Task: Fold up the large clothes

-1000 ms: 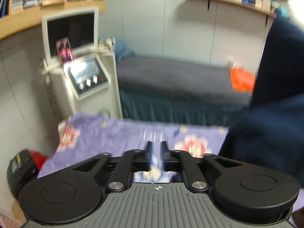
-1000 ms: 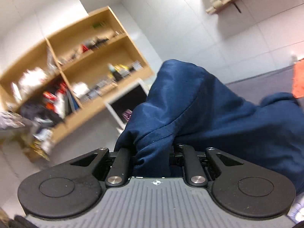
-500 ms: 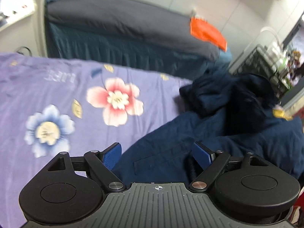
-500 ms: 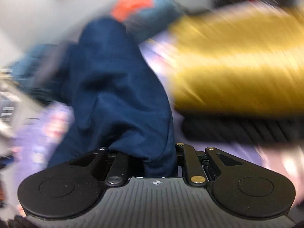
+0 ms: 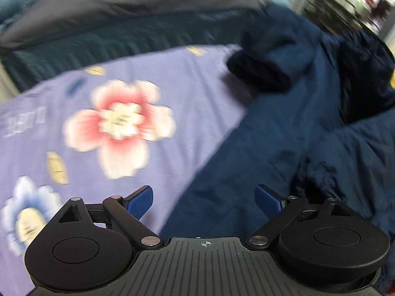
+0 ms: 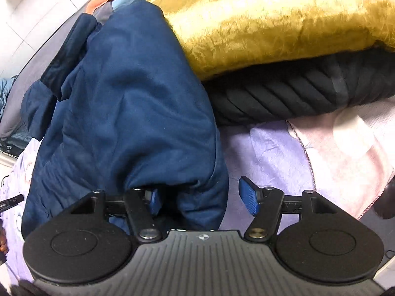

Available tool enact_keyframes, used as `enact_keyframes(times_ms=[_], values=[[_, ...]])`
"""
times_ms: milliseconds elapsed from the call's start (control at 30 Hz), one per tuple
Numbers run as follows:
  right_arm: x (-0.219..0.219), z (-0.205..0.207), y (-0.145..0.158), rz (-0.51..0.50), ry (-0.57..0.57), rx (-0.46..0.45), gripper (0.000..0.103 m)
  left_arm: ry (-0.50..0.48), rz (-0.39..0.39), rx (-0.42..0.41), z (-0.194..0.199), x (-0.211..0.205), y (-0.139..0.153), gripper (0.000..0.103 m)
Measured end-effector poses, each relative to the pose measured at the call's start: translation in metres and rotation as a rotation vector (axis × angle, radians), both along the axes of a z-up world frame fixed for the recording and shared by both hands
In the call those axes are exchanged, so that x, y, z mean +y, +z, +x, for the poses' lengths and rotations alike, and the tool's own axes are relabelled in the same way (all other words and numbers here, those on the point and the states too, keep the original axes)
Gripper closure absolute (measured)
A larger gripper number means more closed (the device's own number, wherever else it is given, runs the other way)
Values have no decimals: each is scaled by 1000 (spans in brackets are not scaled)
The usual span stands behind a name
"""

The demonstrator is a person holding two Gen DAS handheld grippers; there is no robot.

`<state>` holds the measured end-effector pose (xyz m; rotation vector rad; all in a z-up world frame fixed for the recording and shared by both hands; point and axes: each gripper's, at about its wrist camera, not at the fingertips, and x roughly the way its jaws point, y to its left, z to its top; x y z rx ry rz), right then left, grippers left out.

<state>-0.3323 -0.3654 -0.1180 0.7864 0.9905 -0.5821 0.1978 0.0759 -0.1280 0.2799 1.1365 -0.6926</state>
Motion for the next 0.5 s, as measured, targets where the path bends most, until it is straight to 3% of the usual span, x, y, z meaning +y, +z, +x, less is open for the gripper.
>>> enact_keyframes(times_ms=[133,233,300,333,367,433,500], values=[[3,16,-7,-30,48,25,36,-60,140,40,-2,-30,-43,0],[11,32,-14,-51,90,44,39,-5,89,27,-10,-27,-41,0],[19,42,-14,-65,116,32,44,10,55,24,-20,-19,-31,26],[22,47,-13,-70,131,19,55,7,36,8,-27,-13,-24,48],[26,51,-12,-79,148,13,60,7,8,-4,-35,-7,-16,54],[35,60,-6,-90,182,-5,82,33,-62,-10,-46,2,5,58],[45,72,3,-80,223,-42,83,80,-165,10,-55,16,28,58]])
